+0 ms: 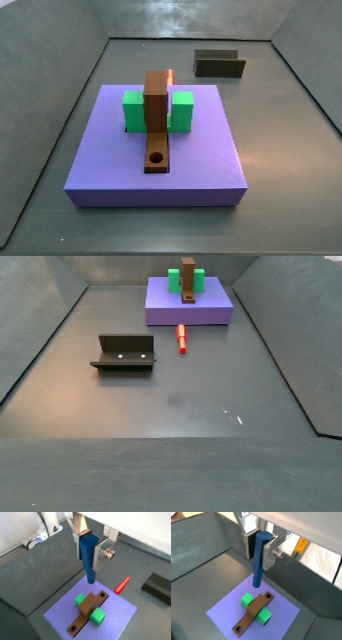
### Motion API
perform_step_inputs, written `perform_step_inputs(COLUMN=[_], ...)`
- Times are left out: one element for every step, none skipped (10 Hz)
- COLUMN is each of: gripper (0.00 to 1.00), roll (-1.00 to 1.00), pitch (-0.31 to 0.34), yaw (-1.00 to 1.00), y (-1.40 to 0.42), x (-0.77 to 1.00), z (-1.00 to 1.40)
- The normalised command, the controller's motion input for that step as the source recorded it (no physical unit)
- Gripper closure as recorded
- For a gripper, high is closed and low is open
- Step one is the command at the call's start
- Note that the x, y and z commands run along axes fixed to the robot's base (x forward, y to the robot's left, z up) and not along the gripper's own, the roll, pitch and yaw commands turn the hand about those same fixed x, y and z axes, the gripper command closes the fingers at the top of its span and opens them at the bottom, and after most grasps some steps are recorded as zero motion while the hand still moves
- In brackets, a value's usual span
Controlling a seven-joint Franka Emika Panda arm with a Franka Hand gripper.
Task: Pick up the blue object. Move up. Place the blue object on the fixture. Regrasp the blue object. Move to above the board. Insert the blue object.
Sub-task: Insert the blue object.
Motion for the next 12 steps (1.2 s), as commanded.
perform_step_inputs(gripper=[1.0, 1.0, 1.0, 1.0, 1.0, 1.0, 1.0, 1.0, 1.0, 1.0, 1.0, 1.0], roll=[-0.26, -0.21, -0.19, -0.17, -0.16, -0.14, -0.03, 0.12, 0.07, 0.08, 0.12, 0.16], pitch=[-0.046, -0.079, -0.041, -0.026, -0.071, -0.084, -0.007, 0.0, 0.0, 0.0, 0.0, 0.0], yaw=[0.0, 0.0, 0.0, 0.0, 0.0, 0.0, 0.0, 0.16, 0.14, 0.14, 0.09, 0.11], y=[-0.61, -0.62, -0.58, -0.53, -0.39, -0.28, -0.05, -0.12, -0.14, -0.17, -0.19, -0.18], x=[0.05, 0.0, 0.0, -0.01, -0.09, -0.1, -0.05, -0.14, -0.06, -0.1, 0.0, 0.04], z=[-0.46, -0.55, -0.61, -0.65, -0.69, -0.73, -0.83, -0.63, -0.48, -0.57, -0.47, -0.4])
